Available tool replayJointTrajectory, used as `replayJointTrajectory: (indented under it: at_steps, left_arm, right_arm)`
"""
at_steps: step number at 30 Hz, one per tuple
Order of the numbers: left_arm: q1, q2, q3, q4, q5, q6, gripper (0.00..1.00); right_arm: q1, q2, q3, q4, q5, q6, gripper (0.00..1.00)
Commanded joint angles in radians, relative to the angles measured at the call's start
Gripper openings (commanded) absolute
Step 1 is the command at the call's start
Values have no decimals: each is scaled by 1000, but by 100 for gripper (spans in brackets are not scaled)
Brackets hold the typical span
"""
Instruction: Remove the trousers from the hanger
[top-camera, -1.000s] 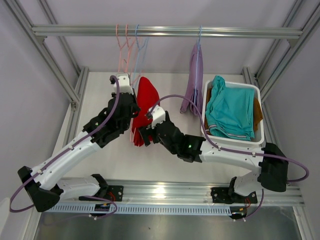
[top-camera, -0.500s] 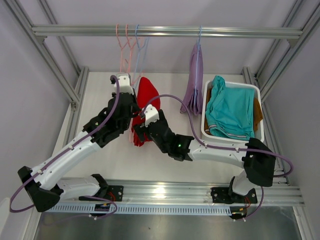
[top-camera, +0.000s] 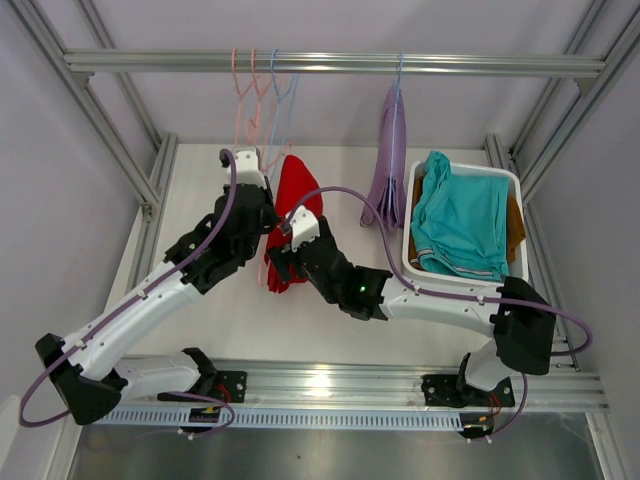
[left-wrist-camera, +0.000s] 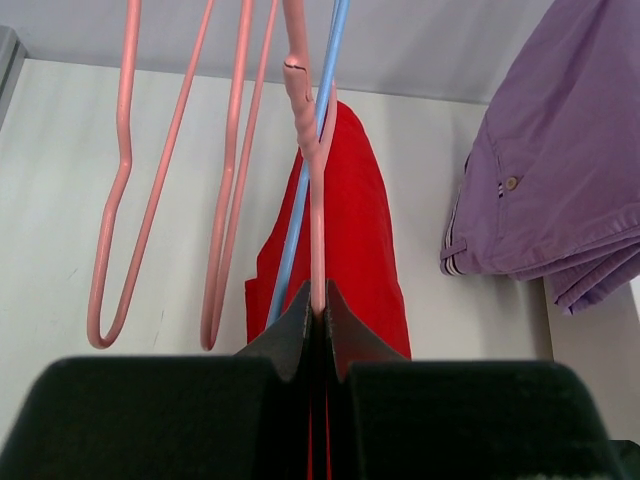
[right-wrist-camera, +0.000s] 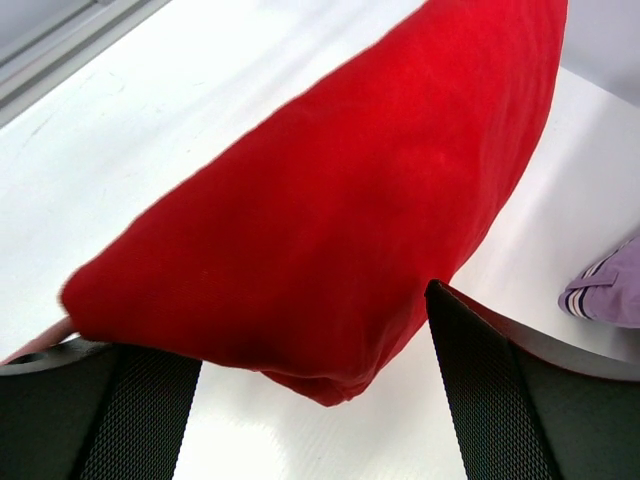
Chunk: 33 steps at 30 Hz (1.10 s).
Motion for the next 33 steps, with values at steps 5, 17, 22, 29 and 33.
replayJointTrajectory:
  at_steps: [5,17,22,29,33]
  left_arm:
    - [10,-8,42,33,0,-14,0]
    - [13,0,45,30,5,-16,1]
    - [15,4,48,29,10,-14,1]
    - [15,4,48,29,8,-14,0]
    - [15,3,48,27,10,-16,0]
  right_arm:
    - [3,-68,11,4,0,21,89]
    - [-20,-87,-7,-30,2,21,89]
    - [-34,-105,-27,-42,-9,27,90]
    - [-49,-117,-49,-39,-15,36,90]
    - [-51,-99,-53,1,10,32,90]
